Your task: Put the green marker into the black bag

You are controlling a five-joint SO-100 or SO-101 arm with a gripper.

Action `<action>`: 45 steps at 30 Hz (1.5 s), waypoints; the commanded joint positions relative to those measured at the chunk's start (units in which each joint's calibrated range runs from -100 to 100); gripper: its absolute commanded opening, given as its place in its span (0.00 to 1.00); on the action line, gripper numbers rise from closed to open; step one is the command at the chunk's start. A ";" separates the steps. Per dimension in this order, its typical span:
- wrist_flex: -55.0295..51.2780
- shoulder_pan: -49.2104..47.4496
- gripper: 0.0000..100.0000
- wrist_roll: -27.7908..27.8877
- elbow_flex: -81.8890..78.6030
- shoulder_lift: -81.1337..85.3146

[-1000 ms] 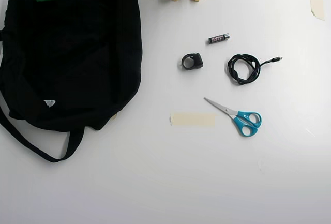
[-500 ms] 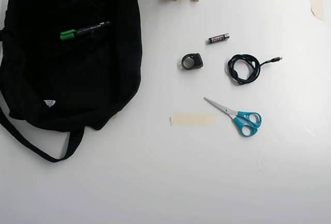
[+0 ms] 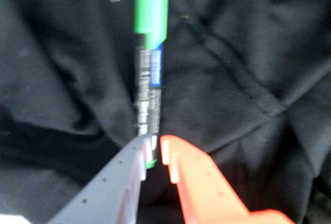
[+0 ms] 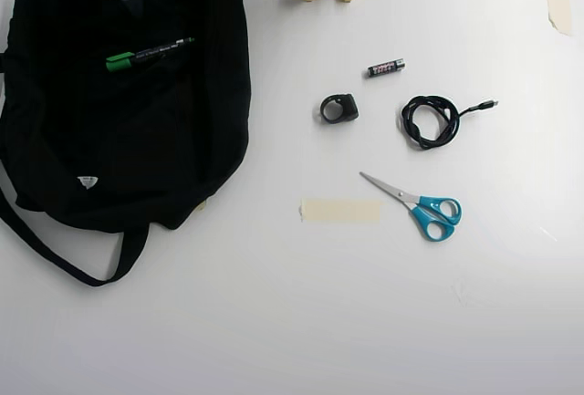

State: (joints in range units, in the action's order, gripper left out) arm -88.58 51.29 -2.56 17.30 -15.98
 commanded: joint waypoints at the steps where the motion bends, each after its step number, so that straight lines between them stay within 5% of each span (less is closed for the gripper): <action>1: -3.07 -6.04 0.02 0.36 1.93 1.87; 11: -3.58 -39.39 0.02 -4.78 2.29 6.85; 17: 15.19 -44.03 0.02 -7.98 -27.36 24.61; 30: 27.08 -51.51 0.02 -7.14 -46.77 34.99; 35: 36.90 -52.86 0.02 -1.05 -57.01 41.54; 45: 54.81 -56.15 0.02 -0.79 -83.24 59.30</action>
State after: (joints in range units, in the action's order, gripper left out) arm -40.15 -3.75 -3.64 -58.25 36.49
